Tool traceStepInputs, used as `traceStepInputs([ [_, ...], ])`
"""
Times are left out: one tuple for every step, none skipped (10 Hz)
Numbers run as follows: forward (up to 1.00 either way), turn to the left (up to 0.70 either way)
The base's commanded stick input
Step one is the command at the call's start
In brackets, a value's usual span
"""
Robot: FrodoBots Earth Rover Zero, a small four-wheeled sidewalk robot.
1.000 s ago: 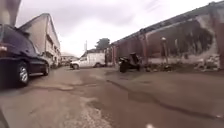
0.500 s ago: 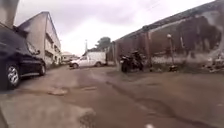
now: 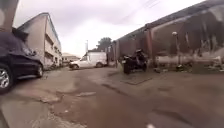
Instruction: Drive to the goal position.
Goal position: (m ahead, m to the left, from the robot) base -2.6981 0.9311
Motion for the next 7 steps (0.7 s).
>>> traceStepInputs([
  [0.85, 0.00],
  [0.85, 0.00],
  [0.85, 0.00],
  [0.85, 0.00],
  [0.85, 0.00],
  [0.85, 0.02],
  [0.85, 0.11],
])
